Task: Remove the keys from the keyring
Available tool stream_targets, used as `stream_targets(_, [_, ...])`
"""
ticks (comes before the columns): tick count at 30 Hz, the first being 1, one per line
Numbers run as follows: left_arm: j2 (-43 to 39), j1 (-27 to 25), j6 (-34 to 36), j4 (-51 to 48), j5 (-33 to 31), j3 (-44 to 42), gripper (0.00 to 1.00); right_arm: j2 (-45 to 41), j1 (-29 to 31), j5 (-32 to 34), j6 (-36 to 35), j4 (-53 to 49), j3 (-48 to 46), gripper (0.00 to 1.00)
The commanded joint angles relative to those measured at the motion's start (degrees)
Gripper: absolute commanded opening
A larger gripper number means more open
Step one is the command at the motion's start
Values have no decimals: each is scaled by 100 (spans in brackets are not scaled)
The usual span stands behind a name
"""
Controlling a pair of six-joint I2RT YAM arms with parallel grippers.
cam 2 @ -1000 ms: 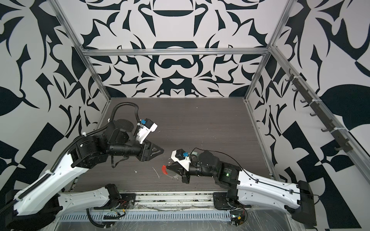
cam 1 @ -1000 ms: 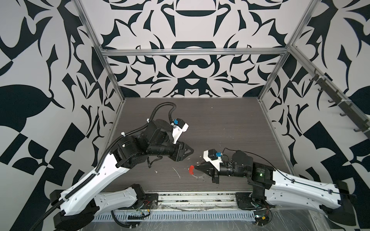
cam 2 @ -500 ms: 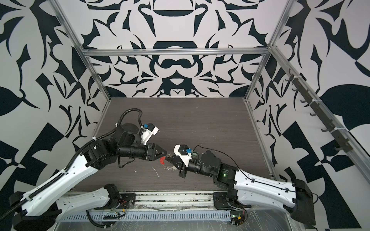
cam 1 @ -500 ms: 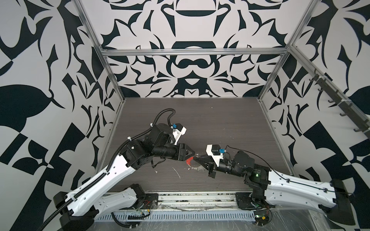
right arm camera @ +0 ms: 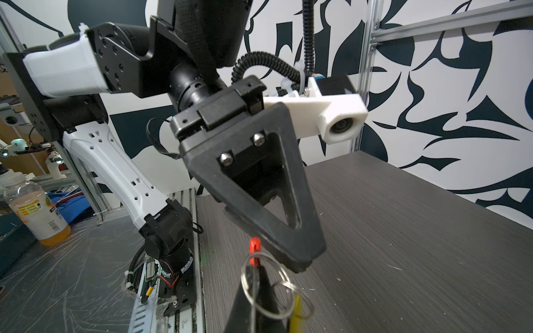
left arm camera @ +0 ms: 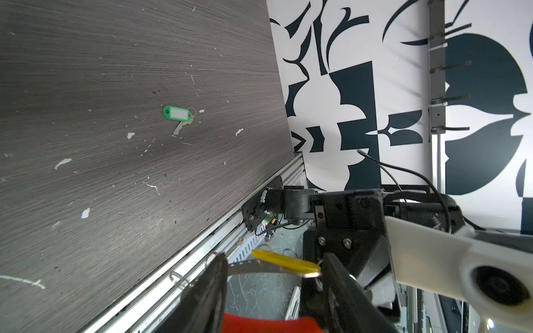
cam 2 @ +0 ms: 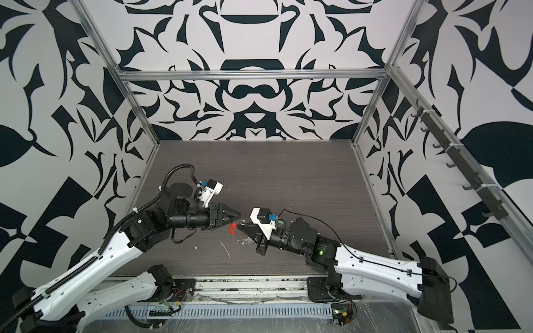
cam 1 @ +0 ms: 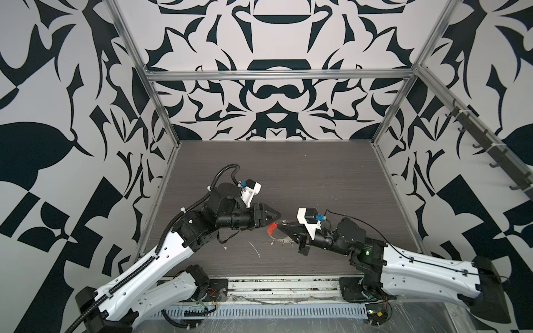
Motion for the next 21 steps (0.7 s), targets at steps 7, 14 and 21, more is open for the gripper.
stream_targets(7, [-530, 137, -209, -570, -850, 395, 49, 29, 74, 389, -334, 276, 31, 0])
stream_targets(14, [-266, 137, -545, 109, -382, 104, 51, 288, 91, 547, -502, 374, 89, 0])
stream_targets(21, [-115, 137, -952, 727, 6, -240, 51, 420, 90, 573, -564, 410, 103, 0])
